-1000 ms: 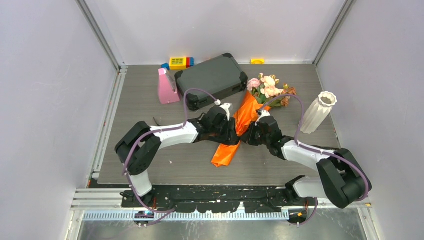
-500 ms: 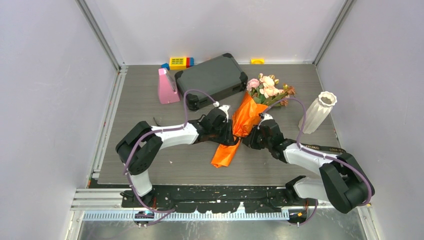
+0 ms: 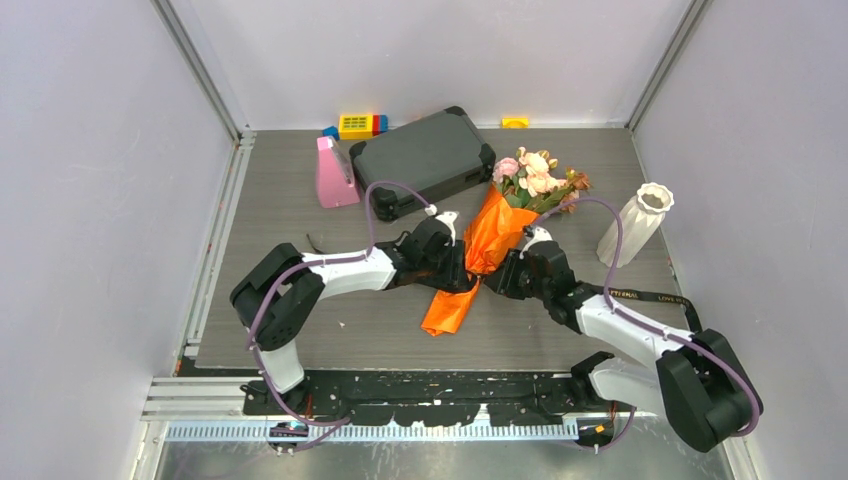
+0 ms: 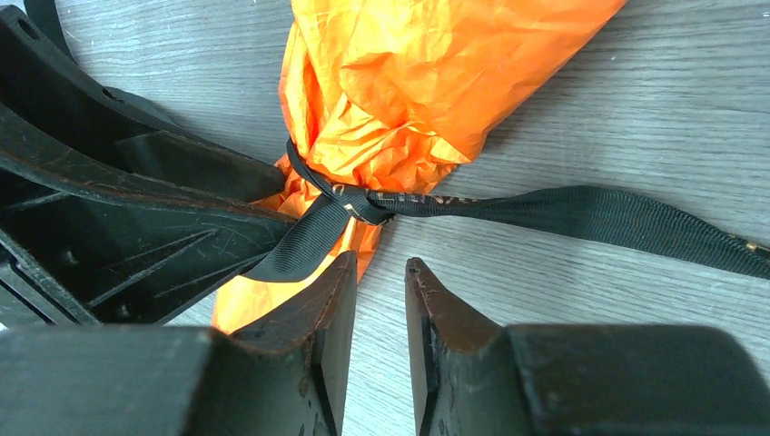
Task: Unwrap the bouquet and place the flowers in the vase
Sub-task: Untie the ribbon from the wrapping paper.
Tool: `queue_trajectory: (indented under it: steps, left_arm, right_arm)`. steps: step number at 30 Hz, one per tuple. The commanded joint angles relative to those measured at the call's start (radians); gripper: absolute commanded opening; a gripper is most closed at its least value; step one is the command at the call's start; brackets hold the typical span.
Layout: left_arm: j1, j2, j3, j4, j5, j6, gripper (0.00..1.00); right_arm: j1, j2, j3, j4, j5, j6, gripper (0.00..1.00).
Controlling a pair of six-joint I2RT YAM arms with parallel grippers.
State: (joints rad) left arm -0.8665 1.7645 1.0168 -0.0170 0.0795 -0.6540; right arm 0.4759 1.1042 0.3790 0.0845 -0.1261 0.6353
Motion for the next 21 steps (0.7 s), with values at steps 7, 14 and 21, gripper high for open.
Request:
queue_trajectory:
  steps: [7, 14, 21]
  left_arm:
    - [0.014, 0.002, -0.009, 0.066, 0.043, -0.027, 0.43]
    - [0.023, 0.017, -0.009, 0.075, 0.048, -0.032, 0.4]
    - [0.026, 0.048, -0.011, 0.089, 0.059, -0.038, 0.34]
  right_arm:
    - [0.004, 0.067, 0.034, 0.135, -0.033, 0.03, 0.33]
    - [0.004, 0.126, 0.03, 0.214, -0.023, 0.058, 0.34]
    - [0.004, 0.193, 0.02, 0.302, -0.003, 0.103, 0.32]
